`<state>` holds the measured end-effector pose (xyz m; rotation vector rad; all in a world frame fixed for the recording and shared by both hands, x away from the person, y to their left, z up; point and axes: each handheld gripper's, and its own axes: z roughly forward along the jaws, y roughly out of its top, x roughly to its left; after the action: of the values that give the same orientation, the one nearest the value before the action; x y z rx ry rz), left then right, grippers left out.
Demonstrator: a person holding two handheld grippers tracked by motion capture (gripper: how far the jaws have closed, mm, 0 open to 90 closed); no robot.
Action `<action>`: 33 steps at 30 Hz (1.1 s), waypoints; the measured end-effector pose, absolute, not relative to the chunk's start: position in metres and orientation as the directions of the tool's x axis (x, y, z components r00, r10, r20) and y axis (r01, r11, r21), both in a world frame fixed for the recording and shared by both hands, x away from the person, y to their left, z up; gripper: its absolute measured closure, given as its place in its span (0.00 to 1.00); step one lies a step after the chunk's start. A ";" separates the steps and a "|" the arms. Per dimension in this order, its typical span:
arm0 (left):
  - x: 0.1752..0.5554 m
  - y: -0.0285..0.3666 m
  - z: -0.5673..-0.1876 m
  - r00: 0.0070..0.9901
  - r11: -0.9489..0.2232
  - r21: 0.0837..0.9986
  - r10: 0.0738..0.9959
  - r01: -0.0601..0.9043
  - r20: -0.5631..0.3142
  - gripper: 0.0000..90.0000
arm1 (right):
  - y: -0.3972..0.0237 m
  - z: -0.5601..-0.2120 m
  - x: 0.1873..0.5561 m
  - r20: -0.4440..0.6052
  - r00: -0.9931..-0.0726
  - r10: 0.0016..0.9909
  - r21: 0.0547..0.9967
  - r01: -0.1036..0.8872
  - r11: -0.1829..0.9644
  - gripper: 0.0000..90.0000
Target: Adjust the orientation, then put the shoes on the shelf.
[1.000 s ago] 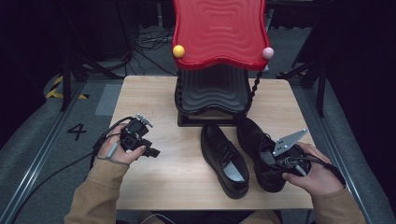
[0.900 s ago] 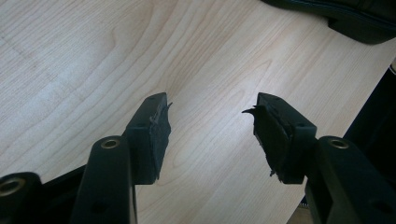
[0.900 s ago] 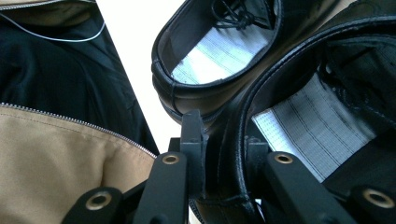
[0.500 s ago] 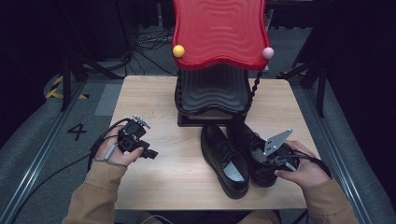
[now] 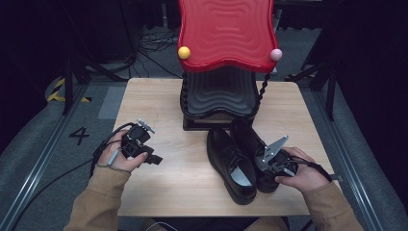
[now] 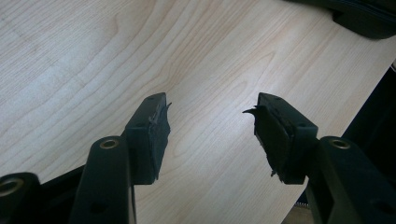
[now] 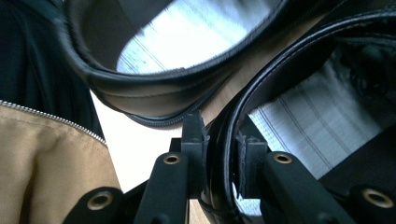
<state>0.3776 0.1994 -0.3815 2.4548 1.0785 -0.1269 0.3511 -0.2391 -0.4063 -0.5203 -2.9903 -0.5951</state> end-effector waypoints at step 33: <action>0.384 0.193 -0.381 0.701 -0.599 0.377 0.666 0.706 -0.256 0.50 | -0.249 -0.384 0.339 0.114 -0.879 0.463 0.448 0.461 0.766 0.71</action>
<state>0.3837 0.1930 -0.3805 2.4574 1.0565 -0.1222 0.3391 -0.2486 -0.3840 -0.7728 -2.9551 -0.7483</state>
